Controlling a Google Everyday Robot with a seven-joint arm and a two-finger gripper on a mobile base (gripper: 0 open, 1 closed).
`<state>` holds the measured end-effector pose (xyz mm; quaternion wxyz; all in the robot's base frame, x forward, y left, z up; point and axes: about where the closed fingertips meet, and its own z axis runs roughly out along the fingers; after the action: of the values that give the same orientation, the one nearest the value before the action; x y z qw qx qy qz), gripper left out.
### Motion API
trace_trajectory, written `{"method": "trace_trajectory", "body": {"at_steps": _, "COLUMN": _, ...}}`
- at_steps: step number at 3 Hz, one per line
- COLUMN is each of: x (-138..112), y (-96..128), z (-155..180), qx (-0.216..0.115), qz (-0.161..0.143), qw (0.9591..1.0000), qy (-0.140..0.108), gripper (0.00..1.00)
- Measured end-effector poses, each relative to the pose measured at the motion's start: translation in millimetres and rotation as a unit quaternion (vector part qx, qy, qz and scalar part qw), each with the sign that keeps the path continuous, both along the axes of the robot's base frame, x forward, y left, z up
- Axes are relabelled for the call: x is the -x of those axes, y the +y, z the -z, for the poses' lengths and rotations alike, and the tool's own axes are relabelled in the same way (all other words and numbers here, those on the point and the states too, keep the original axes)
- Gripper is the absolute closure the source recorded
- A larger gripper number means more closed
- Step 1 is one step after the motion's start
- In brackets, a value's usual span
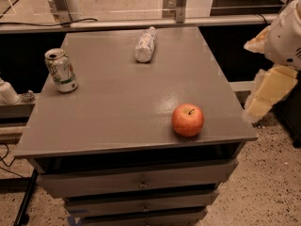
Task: Knock 7up can over
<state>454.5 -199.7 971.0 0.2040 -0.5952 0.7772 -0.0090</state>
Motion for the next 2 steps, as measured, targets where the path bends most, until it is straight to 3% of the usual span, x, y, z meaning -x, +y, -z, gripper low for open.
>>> {"method": "trace_trajectory", "body": {"at_steps": 1, "x": -35, "y": 45, "z": 16, "qx": -0.091, "qz": -0.006, "qw": 0.9956, "qy": -0.022, "gripper": 0.0}}
{"method": "trace_trajectory", "body": {"at_steps": 2, "x": -75, "y": 94, "z": 17, "qx": -0.168, "qz": -0.022, "qw": 0.9843, "qy": -0.048, "gripper": 0.0}}
